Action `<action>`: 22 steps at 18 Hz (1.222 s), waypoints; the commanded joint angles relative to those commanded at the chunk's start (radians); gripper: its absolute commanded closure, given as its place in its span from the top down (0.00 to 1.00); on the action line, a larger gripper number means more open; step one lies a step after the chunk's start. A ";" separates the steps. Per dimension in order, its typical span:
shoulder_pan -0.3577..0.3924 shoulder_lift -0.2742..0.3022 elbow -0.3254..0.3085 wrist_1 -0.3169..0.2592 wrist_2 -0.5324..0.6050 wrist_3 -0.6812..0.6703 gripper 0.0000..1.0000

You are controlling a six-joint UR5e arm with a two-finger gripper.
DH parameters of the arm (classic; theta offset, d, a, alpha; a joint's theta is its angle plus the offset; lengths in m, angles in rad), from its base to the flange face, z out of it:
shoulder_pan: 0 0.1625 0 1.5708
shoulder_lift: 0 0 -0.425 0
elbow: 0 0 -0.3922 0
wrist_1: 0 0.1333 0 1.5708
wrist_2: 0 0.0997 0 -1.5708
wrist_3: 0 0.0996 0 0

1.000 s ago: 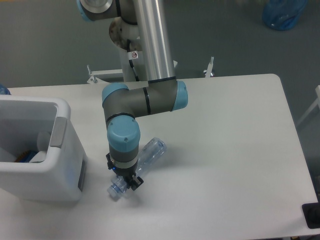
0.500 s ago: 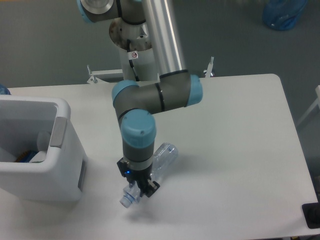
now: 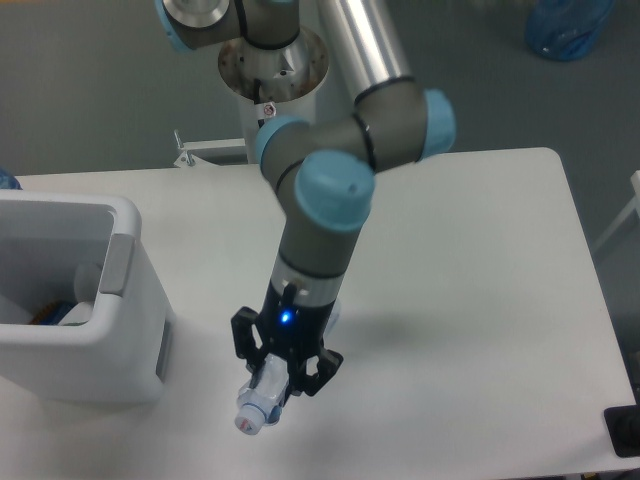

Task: Place the trash in the trash can
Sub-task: 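Carry the bottle over the trash bin and lower it in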

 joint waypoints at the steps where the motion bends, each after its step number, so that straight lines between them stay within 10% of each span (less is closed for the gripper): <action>1: 0.005 0.002 0.026 0.000 -0.043 -0.054 0.44; 10: -0.027 0.087 0.091 0.000 -0.325 -0.233 0.45; 20: -0.207 0.112 0.082 0.003 -0.318 -0.237 0.46; 22: -0.219 0.106 0.082 0.005 -0.318 -0.235 0.59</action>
